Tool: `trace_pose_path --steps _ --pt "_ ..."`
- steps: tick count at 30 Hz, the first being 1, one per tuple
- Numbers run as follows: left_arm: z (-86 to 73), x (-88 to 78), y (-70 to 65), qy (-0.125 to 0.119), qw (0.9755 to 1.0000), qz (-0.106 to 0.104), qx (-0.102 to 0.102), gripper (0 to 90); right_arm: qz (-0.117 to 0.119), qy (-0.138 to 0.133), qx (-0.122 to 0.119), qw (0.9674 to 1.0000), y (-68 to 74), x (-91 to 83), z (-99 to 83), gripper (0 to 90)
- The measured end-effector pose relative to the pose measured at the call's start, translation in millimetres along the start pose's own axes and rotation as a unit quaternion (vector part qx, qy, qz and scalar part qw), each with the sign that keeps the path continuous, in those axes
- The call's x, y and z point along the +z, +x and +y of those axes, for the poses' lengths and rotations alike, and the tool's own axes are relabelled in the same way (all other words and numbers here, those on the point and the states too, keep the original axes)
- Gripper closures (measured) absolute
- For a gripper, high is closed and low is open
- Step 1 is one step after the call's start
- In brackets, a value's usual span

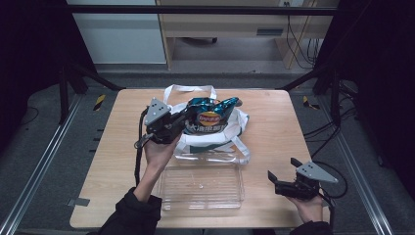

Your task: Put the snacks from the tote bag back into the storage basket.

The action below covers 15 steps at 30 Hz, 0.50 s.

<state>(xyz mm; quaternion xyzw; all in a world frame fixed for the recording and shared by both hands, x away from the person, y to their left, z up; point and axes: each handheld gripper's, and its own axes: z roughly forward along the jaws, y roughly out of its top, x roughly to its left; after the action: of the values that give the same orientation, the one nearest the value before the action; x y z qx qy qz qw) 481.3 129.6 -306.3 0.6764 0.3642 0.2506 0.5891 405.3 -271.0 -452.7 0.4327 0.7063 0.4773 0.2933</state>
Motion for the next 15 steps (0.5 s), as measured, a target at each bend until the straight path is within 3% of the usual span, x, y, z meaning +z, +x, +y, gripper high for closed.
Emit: trace_pose_path --steps 15 --pt "17.0 -30.2 -12.0 -0.025 0.9995 -0.014 0.01 89.4 -0.001 0.0 -0.003 1.0 0.1 -0.4 0.0 5.3"
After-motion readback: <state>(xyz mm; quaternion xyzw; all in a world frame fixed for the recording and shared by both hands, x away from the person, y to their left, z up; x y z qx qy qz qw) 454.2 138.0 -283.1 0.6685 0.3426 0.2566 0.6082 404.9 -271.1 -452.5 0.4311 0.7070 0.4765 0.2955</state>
